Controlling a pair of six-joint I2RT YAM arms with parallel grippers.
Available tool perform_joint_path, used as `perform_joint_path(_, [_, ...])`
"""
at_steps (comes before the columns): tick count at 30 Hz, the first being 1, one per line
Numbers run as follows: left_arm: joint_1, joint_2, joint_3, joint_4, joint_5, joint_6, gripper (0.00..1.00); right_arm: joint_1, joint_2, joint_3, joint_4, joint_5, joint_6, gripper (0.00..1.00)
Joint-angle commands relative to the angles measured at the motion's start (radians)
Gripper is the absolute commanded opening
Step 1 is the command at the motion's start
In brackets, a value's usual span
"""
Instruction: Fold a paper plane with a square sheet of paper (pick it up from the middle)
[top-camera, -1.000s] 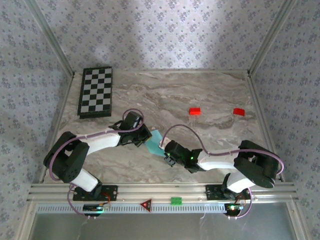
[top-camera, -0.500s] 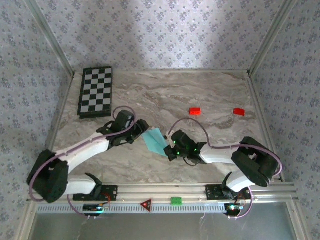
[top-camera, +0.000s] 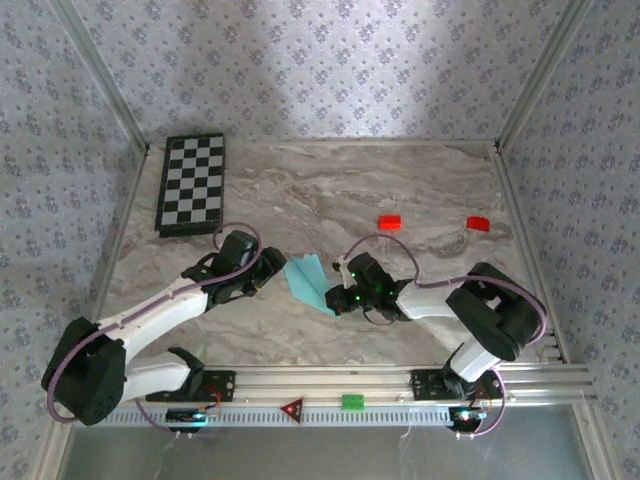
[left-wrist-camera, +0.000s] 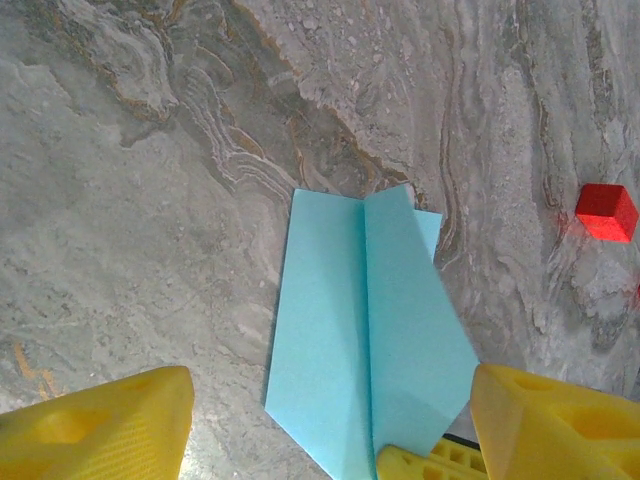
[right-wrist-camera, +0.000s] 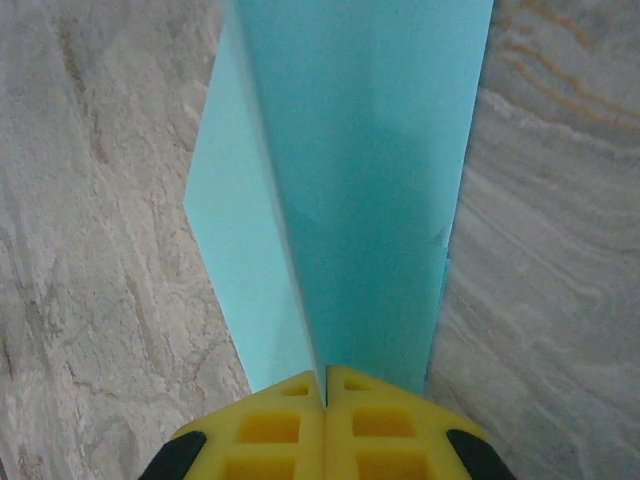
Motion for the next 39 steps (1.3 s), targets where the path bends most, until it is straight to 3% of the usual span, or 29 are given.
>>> perform_joint_path(1, [0.004,0.021,0.021,-0.012,0.015,-0.006,0.73,0.003,0.028,0.032,-0.018,-0.005,0.039,0.01])
perform_joint_path(6, [0.003,0.051,0.027,0.015,0.051,-0.003,0.69,0.013,0.062,0.043,-0.02,0.001,0.063,0.05])
perform_joint_path(10, [0.002,0.074,0.028,0.051,0.085,0.001,0.57,0.011,0.07,0.03,0.007,-0.006,0.101,0.11])
perform_joint_path(18, [-0.019,0.168,0.028,0.25,0.215,0.013,0.18,0.003,0.072,-0.012,0.108,-0.024,0.158,0.09])
perform_joint_path(21, [-0.041,0.228,0.06,0.301,0.252,0.031,0.1,-0.001,0.087,-0.024,0.156,-0.042,0.185,0.07])
perform_joint_path(35, [-0.078,0.453,0.152,0.414,0.32,0.053,0.04,-0.027,0.098,-0.061,0.237,-0.068,0.226,0.07])
perform_joint_path(39, [-0.079,0.483,0.152,0.413,0.307,0.05,0.02,-0.033,0.098,-0.062,0.24,-0.08,0.224,0.11])
